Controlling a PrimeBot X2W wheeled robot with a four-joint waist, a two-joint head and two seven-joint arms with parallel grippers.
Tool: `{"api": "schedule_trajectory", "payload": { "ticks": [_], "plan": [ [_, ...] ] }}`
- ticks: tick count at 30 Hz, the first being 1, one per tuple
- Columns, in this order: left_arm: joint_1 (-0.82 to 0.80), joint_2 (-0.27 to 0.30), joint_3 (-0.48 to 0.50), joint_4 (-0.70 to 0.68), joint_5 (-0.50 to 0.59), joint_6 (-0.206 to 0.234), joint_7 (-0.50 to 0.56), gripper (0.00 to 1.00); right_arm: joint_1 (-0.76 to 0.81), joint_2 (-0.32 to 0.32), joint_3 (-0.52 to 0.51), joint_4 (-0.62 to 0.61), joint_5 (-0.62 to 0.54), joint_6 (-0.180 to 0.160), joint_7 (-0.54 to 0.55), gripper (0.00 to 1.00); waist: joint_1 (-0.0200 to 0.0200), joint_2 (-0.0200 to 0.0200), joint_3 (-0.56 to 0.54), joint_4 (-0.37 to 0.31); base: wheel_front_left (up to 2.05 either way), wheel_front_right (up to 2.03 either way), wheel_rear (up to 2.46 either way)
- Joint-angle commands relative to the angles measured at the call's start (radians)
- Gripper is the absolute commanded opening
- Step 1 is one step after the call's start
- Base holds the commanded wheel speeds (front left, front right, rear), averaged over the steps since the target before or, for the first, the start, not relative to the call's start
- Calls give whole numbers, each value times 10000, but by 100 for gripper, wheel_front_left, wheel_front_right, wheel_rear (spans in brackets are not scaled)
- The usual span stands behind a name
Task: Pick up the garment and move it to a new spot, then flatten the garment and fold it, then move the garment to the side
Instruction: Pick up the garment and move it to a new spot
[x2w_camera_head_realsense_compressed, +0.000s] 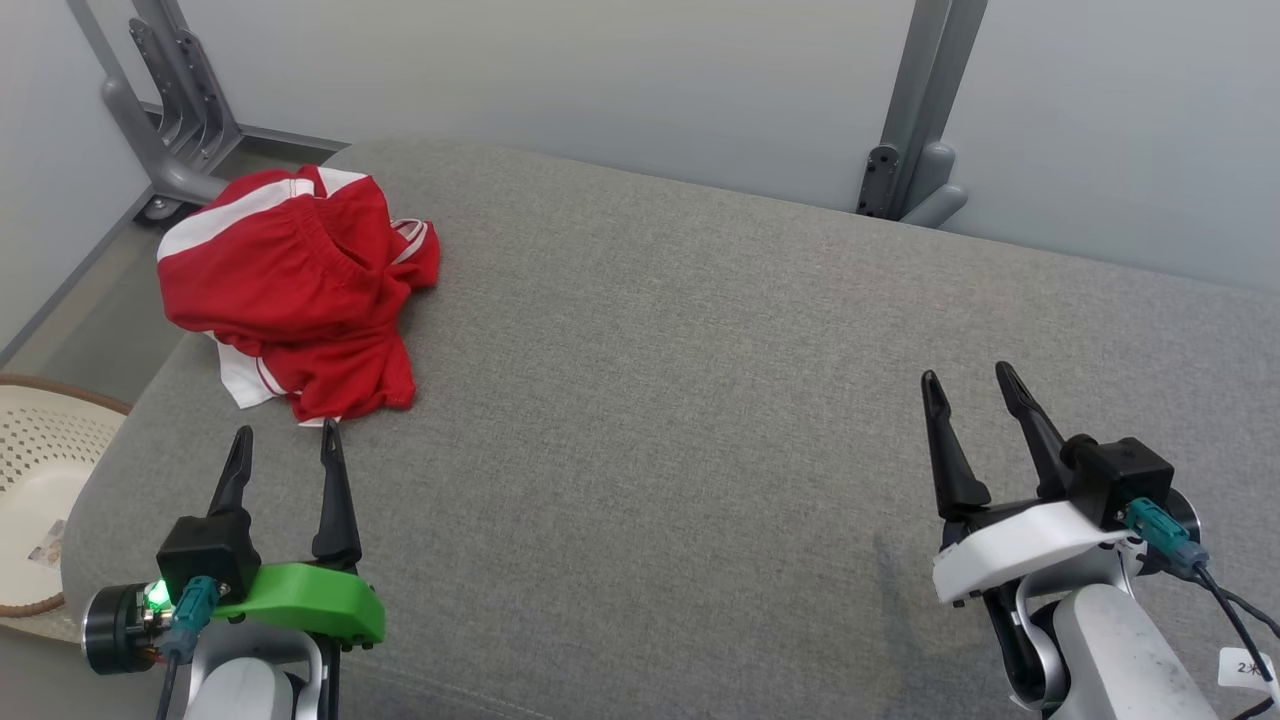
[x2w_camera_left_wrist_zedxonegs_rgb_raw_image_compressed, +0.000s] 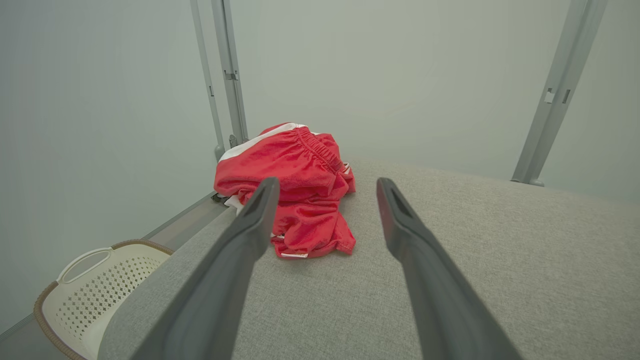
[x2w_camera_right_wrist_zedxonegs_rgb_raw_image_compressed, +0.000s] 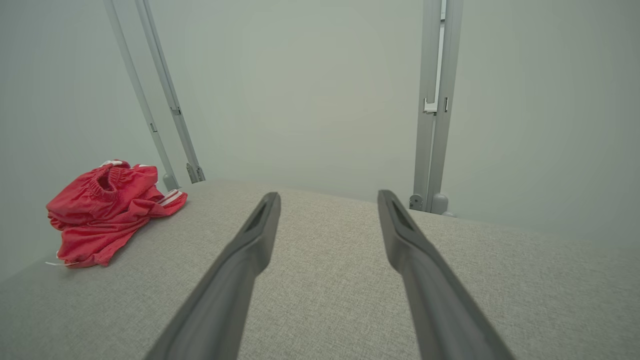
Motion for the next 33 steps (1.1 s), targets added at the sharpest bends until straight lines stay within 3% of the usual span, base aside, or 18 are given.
{"api": "schedule_trajectory", "payload": {
  "ticks": [1,15,23,33],
  "plan": [
    [87,-5,36,-39,14,47,-32,100,-76,-21,10,11,30,1,-26,100,0,0,3,-16,0,0,0],
    [-243,-133,164,-306,62,71,-33,100,-71,-109,-51,14,-21,1,-25,100,0,0,53,7,0,0,0],
    [-2052,111,481,-281,-130,-318,-33,100,-556,-301,230,-367,-137,1,290,100,0,0,958,-413,0,0,0],
    [-5247,940,796,2970,-910,-1272,1238,100,-1413,-598,577,-1233,-285,1,763,100,0,0,3158,-1692,0,0,0]
  ]
}}
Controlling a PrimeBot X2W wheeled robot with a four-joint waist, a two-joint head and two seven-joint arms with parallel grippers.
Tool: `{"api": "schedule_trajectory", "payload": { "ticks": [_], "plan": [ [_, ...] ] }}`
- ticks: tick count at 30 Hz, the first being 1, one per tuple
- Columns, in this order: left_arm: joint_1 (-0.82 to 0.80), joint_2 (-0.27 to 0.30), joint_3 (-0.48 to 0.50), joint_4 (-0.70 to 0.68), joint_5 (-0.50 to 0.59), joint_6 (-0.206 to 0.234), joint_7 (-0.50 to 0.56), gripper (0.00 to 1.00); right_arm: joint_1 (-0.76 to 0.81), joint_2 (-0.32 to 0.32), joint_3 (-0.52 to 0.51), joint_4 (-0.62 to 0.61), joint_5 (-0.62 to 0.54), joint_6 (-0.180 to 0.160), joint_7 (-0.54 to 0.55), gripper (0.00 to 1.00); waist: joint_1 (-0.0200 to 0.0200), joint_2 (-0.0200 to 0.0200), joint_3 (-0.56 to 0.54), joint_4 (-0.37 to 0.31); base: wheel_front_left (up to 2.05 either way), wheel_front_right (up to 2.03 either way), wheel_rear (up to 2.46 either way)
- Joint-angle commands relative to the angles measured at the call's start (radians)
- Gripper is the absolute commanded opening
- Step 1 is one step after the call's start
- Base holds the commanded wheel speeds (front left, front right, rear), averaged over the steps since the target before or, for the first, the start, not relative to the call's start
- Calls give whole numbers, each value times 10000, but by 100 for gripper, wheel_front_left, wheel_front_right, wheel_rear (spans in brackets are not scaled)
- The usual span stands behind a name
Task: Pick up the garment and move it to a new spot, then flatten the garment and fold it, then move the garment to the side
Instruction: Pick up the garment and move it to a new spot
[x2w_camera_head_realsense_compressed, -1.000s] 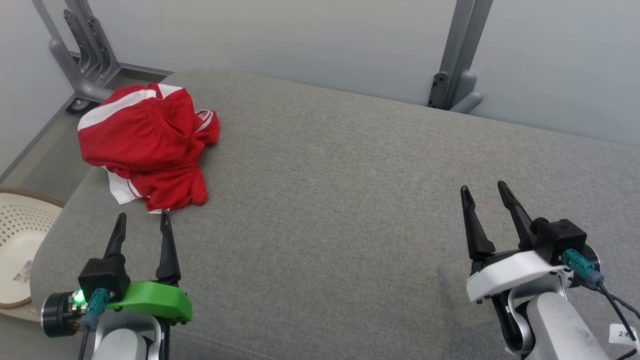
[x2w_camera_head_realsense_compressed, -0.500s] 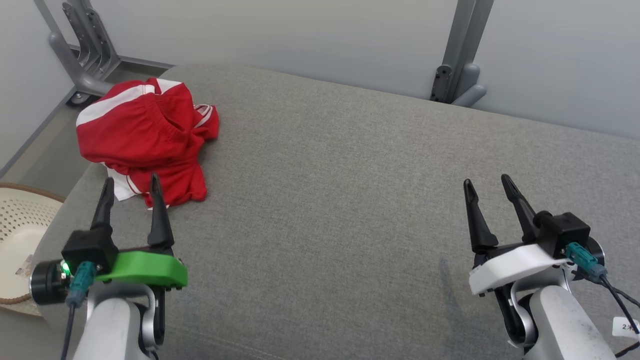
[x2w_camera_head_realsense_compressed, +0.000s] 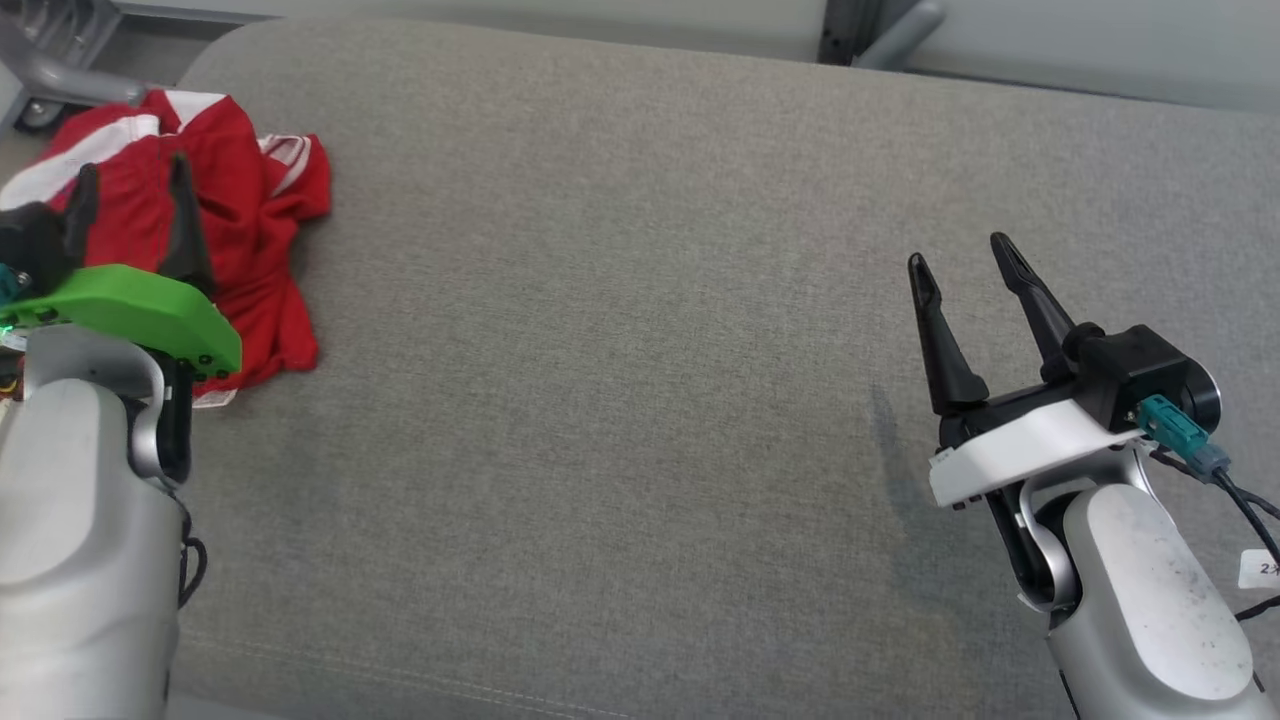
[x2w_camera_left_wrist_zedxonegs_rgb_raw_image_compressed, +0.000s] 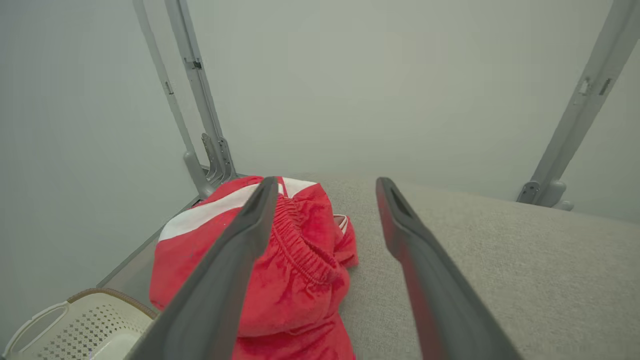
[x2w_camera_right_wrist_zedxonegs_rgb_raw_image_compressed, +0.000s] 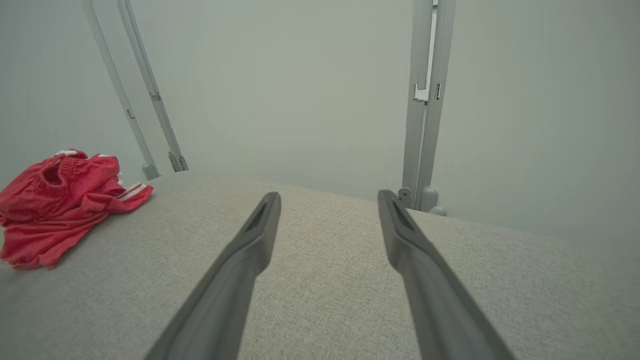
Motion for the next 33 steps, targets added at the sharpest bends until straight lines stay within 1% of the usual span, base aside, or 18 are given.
{"api": "schedule_trajectory", "payload": {
  "ticks": [1,4,5,8,10,13,14,15,16,20,25,27,31,33],
  "plan": [
    [-487,193,24,660,-144,-133,279,100,-191,-41,0,-95,-12,1,40,100,-1,0,1320,-1027,0,0,0],
    [-1131,487,200,1904,-353,-256,779,100,-323,-28,12,-178,-24,1,24,100,-1,0,1750,-1314,0,0,0],
    [-1474,679,295,2602,-475,-275,979,100,-355,-21,-9,-182,-37,1,-18,100,-1,0,1925,-1440,0,0,0],
    [-1821,883,387,3491,-594,-285,1129,100,-419,-31,-32,-180,-22,1,-71,100,-1,0,2108,-1556,0,0,0],
    [-1914,935,405,3729,-632,-296,1192,100,-422,-34,-39,-159,-10,1,-82,100,-1,0,2135,-1574,0,0,0],
    [-2167,1123,455,4421,-696,-171,1371,100,-454,-21,-50,-109,16,1,-135,100,-1,0,2181,-1603,0,0,0],
    [-2249,1137,502,4603,-747,-125,1354,94,-467,-10,-57,-92,16,1,-148,100,-1,0,2188,-1599,0,0,0],
    [-2304,1175,497,4730,-720,-60,1259,23,-486,2,-67,-75,14,1,-138,100,-1,0,2185,-1591,0,0,0],
    [-2373,1187,529,4782,-750,-71,1071,0,-509,20,-72,-61,16,1,-152,100,-1,0,2173,-1580,0,0,0],
    [-2479,1311,433,5088,-643,-119,546,0,-538,65,-101,15,21,1,-222,100,-1,0,2037,-1489,0,0,0],
    [-2602,1530,286,4923,-326,138,-739,0,-370,134,-169,147,14,1,-287,100,-1,0,1614,-1357,0,0,0],
    [-2547,1609,252,4685,-181,205,-1009,0,-267,156,-211,231,38,1,-333,100,-1,0,1388,-1315,0,0,0],
    [-2017,1841,481,3087,39,297,-1168,0,14,256,-351,425,98,1,-455,100,-1,0,681,-1255,0,0,0],
    [-1524,1764,604,2124,163,308,-1169,0,138,321,-411,497,142,1,-500,100,-1,0,377,-1273,0,0,0]
  ]
}}
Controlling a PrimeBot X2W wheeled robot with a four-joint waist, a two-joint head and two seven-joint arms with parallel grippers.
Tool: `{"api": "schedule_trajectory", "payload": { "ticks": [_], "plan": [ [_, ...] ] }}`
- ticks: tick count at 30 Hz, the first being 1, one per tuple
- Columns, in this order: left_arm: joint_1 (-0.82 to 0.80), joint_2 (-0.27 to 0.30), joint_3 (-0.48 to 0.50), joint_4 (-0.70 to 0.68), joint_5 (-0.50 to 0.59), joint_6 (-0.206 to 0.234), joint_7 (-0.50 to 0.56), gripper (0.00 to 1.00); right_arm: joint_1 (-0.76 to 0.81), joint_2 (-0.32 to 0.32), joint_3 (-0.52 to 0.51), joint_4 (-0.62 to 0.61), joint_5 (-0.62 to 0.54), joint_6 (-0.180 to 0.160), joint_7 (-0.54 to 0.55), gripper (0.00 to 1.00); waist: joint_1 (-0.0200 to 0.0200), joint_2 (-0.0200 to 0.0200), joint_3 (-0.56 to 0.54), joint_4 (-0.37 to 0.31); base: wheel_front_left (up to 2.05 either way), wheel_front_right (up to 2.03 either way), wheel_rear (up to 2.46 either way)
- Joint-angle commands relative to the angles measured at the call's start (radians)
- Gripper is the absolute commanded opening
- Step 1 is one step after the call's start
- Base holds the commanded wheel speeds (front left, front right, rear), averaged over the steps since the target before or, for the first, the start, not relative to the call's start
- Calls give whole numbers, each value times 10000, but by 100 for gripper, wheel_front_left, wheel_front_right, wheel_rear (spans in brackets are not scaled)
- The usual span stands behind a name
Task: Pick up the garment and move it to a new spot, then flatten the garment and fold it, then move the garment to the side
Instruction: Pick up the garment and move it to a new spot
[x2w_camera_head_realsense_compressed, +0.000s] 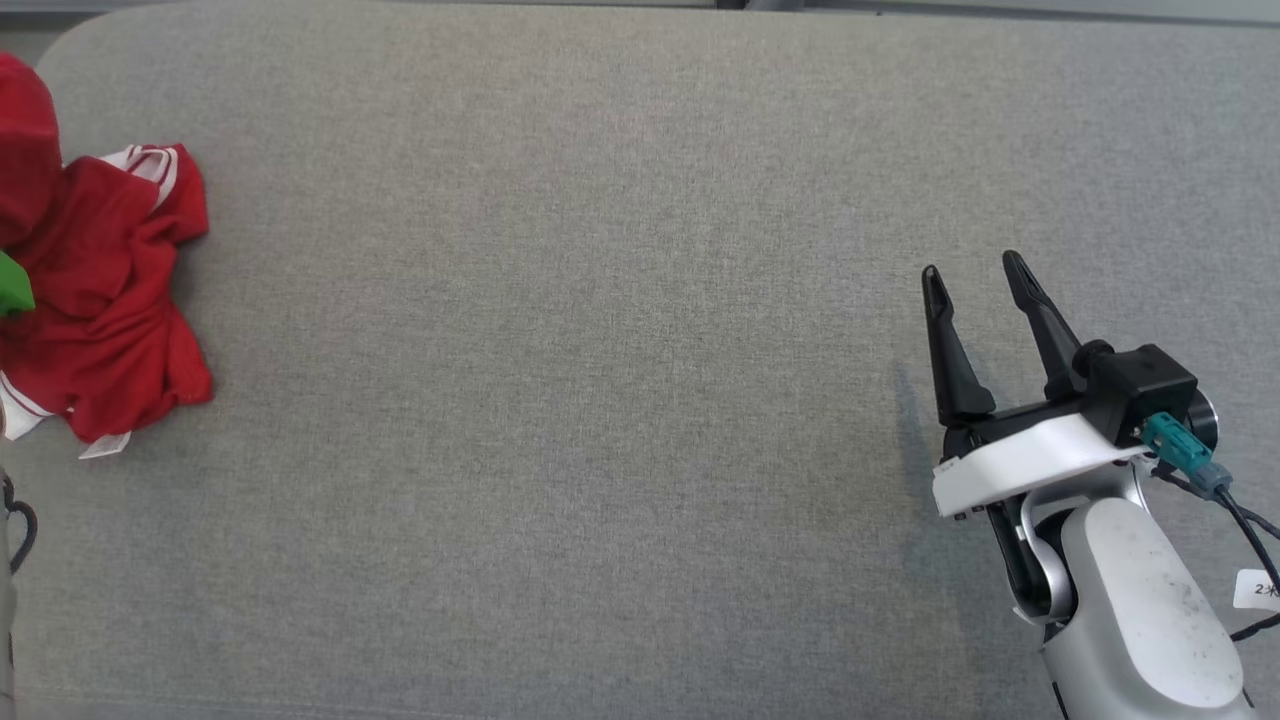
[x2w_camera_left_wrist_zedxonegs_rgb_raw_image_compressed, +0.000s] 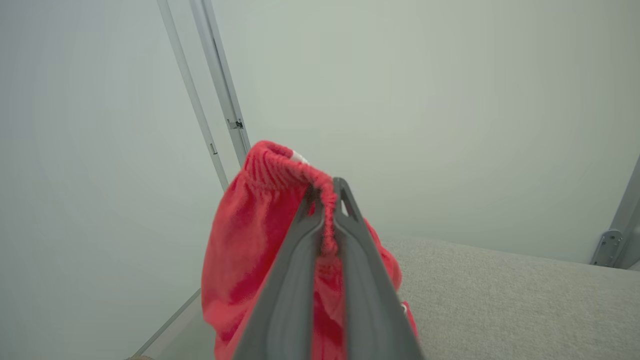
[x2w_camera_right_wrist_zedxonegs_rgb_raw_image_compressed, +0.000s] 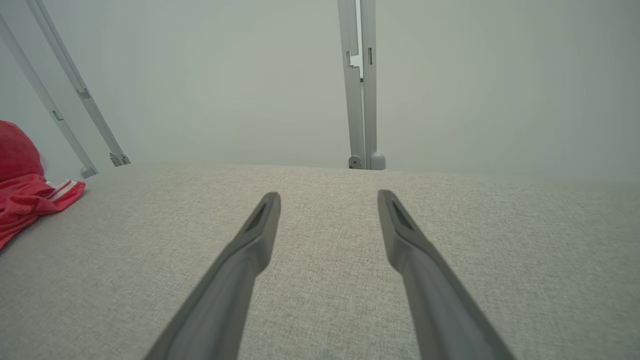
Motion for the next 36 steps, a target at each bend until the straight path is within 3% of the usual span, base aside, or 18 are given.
{"api": "schedule_trajectory", "payload": {
  "ticks": [1,10,18,28,36],
  "plan": [
    [453,-60,48,-398,102,22,-48,0,189,24,-64,50,72,1,-71,100,0,0,-621,29,0,0,0],
    [3189,-324,-10,-4547,592,101,-11,0,787,235,-381,13,99,1,-199,100,0,0,-1487,-324,0,0,0],
    [5020,-592,-579,-8127,564,266,1343,0,1034,368,-620,-340,21,1,-193,100,0,0,-1463,-899,0,0,0],
    [5516,-1052,-1757,-9955,423,37,2683,0,1015,491,-665,-899,91,1,-87,100,0,0,-1044,-2177,0,0,0],
    [4592,-2119,-3688,-9134,436,-636,2950,0,963,527,-449,-967,442,1,-156,100,0,0,-608,-3675,0,0,0]
  ]
}}
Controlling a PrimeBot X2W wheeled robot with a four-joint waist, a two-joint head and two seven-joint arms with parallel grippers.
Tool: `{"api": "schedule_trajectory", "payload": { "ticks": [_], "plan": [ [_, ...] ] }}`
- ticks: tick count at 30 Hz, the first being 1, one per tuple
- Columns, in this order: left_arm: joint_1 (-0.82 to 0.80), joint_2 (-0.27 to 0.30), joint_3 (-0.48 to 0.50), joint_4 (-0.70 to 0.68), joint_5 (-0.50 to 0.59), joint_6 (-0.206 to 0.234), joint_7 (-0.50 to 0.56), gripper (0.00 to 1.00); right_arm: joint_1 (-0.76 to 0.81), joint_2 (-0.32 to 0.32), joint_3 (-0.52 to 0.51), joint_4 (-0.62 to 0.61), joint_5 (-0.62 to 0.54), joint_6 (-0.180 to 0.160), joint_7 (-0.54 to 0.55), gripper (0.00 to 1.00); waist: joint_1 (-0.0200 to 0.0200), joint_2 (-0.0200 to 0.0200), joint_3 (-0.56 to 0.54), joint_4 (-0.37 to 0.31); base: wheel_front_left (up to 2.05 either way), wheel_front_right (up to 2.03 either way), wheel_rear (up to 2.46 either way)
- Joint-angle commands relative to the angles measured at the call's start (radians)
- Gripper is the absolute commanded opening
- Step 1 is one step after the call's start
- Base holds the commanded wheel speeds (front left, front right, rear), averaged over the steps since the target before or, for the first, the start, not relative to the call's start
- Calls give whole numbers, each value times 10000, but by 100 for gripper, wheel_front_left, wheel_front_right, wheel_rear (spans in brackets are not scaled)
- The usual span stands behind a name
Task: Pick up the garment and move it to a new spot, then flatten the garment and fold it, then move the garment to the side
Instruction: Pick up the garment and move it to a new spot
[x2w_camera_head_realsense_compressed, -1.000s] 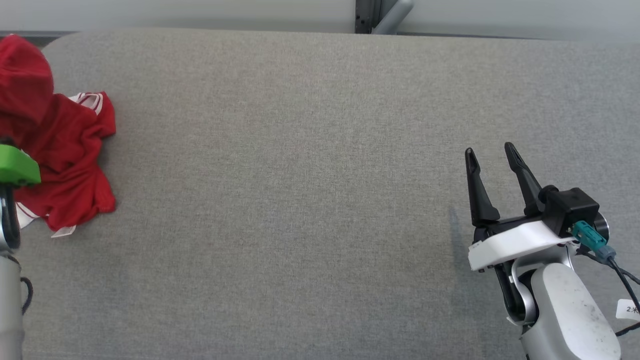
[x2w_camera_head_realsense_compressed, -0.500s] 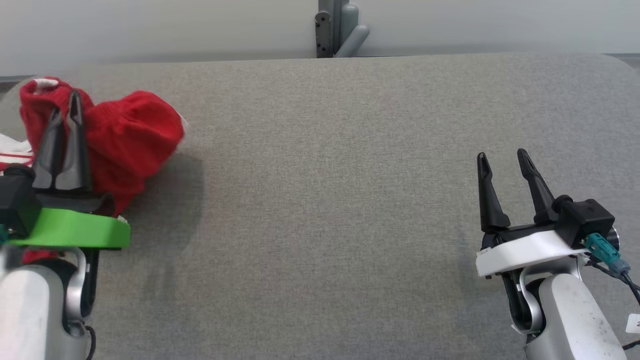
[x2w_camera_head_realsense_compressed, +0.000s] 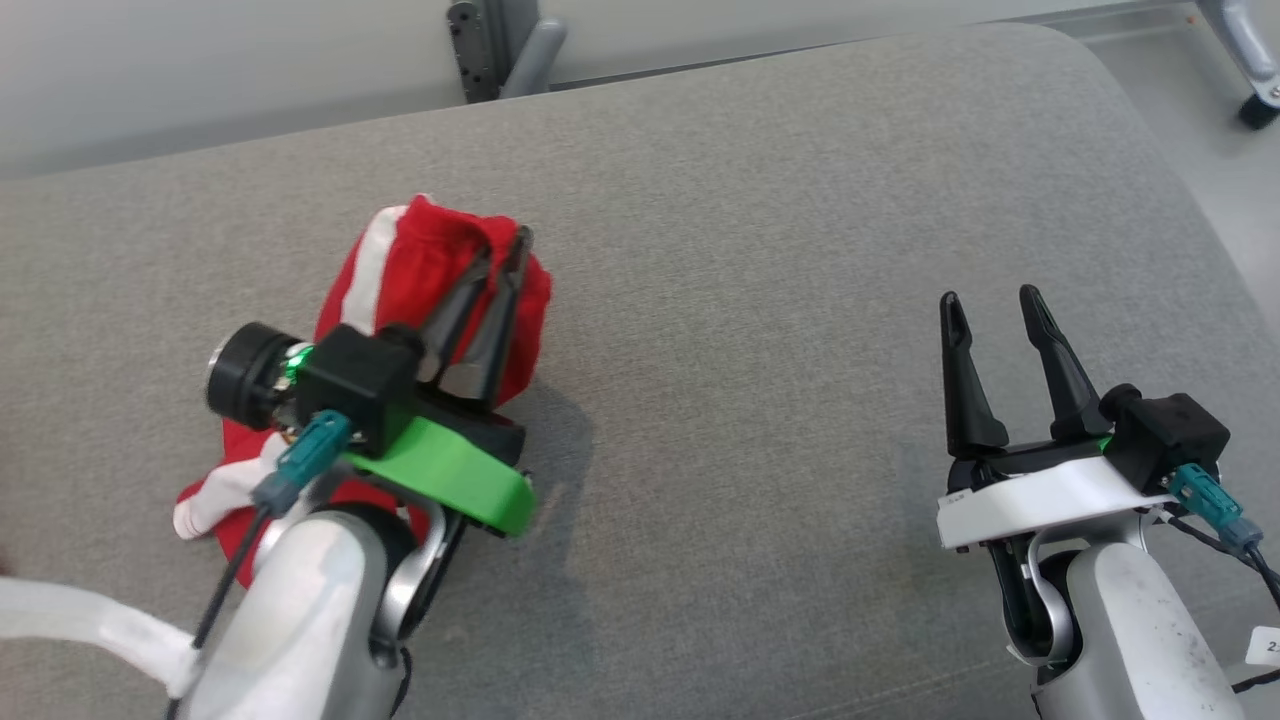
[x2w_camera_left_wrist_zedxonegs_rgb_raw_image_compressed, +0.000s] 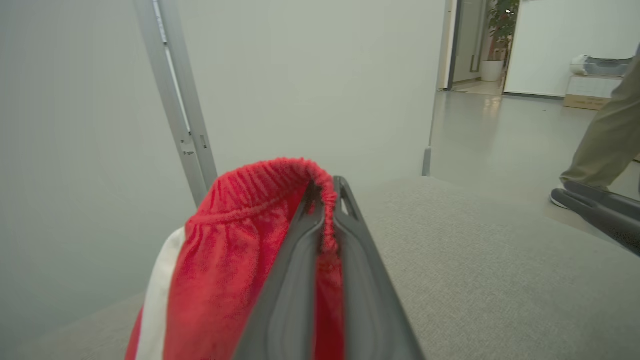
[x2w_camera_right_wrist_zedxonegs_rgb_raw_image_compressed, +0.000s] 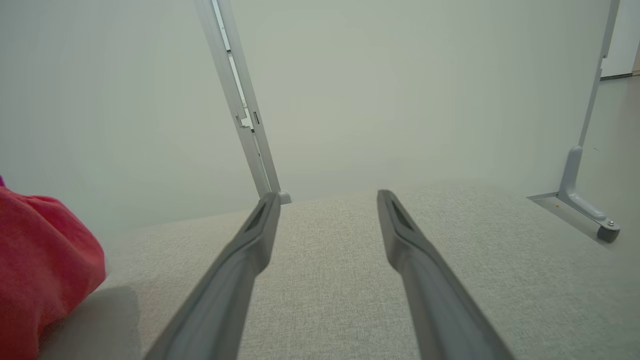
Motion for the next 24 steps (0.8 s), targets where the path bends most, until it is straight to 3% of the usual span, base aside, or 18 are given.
{"api": "schedule_trajectory", "payload": {
  "ticks": [1,9,17,18,19,20,24],
  "plan": [
    [-343,-151,-286,311,22,-138,-3,0,-36,2,68,-14,142,1,-53,100,1,-1,481,-1024,0,0,0],
    [-1388,-1189,-1848,2977,187,-398,-328,0,-123,6,226,71,573,1,-156,100,1,-1,1102,-1990,0,0,0],
    [-1857,-1527,-2969,5672,-273,-586,-416,0,-189,3,284,256,789,1,-202,100,1,-1,1279,-2075,0,0,0],
    [-1824,-1536,-3083,5939,-469,-590,-234,5,-191,4,283,278,802,1,-200,100,1,-1,1255,-2023,0,0,0],
    [-1796,-1544,-3191,6102,-664,-613,-83,71,-202,3,281,298,809,1,-201,100,1,-1,1225,-1965,0,0,0],
    [-1862,-1568,-3324,6132,-727,-628,-77,100,-212,6,277,297,796,1,-203,100,1,-1,1180,-1901,0,0,0],
    [-1706,-1592,-3749,6032,-1072,-649,-289,100,-128,-1,241,306,662,1,-208,100,1,-1,852,-1498,0,0,0]
  ]
}}
